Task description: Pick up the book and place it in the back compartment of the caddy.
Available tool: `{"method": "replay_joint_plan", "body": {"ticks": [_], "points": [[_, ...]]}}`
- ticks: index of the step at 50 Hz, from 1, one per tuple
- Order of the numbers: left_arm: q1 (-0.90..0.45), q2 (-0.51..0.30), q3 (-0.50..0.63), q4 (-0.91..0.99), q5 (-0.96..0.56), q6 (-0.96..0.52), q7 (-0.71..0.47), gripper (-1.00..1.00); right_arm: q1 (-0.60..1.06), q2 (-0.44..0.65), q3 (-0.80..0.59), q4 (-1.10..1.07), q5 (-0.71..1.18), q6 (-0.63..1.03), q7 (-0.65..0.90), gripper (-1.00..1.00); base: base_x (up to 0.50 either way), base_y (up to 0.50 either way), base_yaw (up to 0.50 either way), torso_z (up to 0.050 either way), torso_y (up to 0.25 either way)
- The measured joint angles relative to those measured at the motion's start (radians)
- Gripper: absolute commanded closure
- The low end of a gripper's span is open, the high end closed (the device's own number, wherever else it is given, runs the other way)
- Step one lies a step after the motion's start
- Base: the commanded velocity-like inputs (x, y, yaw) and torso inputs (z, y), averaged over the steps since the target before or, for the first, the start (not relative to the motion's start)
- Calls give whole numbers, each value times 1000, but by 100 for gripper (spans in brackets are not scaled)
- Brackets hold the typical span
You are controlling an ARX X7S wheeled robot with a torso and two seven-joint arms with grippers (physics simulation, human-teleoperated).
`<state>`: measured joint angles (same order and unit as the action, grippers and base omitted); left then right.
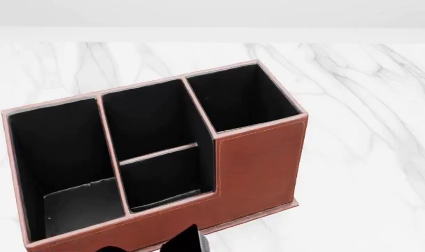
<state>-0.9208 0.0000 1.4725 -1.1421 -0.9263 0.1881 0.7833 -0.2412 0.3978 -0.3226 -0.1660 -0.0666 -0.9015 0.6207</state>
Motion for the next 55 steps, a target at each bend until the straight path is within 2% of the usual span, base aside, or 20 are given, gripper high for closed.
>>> {"method": "replay_joint_plan", "body": {"ticks": [8, 21, 36, 55], "points": [[-3, -20, 17, 29, 14, 12, -28, 100, 1, 1, 0, -2, 0, 3, 3, -100, 0, 1, 2, 0, 0], [-36, -220, 83, 385, 48, -50, -225, 100, 1, 2, 0, -1, -4, 2, 8, -100, 0, 0, 0, 0, 0], [-74, -446, 70, 744, 52, -78, -392, 100, 4, 1, -3, 2, -11, 5, 13, -100, 0, 0, 0, 0, 1], [-101, -616, 41, 985, 48, -96, -508, 100, 7, 1, -8, 5, -17, 9, 17, -100, 0, 0, 0, 0, 1]]}}
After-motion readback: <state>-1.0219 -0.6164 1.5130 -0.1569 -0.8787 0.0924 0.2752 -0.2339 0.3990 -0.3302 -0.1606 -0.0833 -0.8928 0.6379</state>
